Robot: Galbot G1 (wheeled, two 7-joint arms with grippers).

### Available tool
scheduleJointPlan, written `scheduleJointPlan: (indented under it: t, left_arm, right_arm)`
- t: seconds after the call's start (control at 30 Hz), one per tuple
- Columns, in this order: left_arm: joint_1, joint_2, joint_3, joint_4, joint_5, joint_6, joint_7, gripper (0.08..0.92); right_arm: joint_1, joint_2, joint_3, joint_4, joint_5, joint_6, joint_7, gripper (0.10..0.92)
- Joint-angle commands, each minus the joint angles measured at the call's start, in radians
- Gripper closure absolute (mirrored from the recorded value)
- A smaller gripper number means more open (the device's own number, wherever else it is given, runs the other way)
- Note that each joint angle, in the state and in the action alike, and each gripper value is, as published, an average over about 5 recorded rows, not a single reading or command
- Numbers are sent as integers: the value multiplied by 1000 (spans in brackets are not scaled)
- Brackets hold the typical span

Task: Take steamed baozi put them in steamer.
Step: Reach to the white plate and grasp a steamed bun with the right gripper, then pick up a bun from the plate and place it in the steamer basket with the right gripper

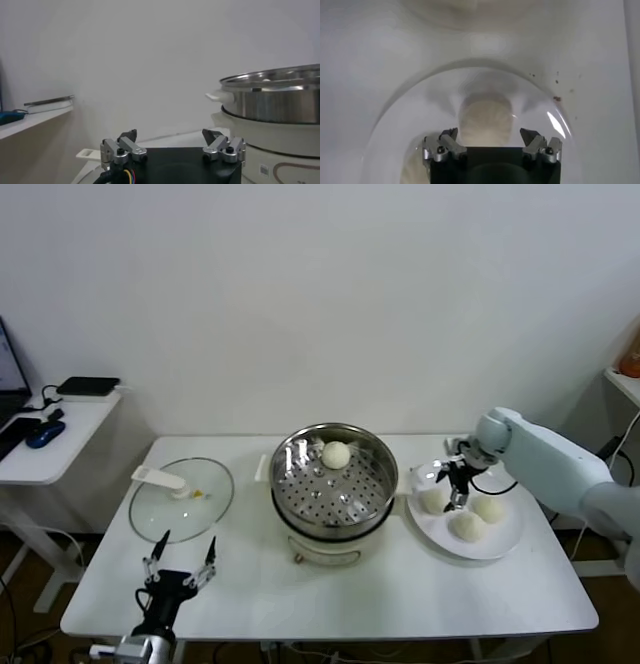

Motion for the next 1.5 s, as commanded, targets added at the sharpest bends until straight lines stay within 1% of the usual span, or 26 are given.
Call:
scheduleJointPlan:
  t: [0.03,0.57,0.77,1.23,1.5]
  left_arm:
    - [-1,-2,2,2,1,1,0,177]
    - [-5,-4,4,4,3,2,-1,177]
    - [-4,-6,4,4,3,2,-1,177]
    - [-4,-12,3,5,5,0,-2,177]
    - [-7,-14,3,7,5,0,-3,177]
  right_arm:
    - [-23,28,25,-50,-16,9,-4,203]
    - [-32,47,53,-80,-34,20,-16,205]
    - [-31,46,56,-81,-36,22,-18,259]
    - [-28,42,64,-75,-36,27,-22,330]
    - [31,1,40,-20,-9,26,-23,334]
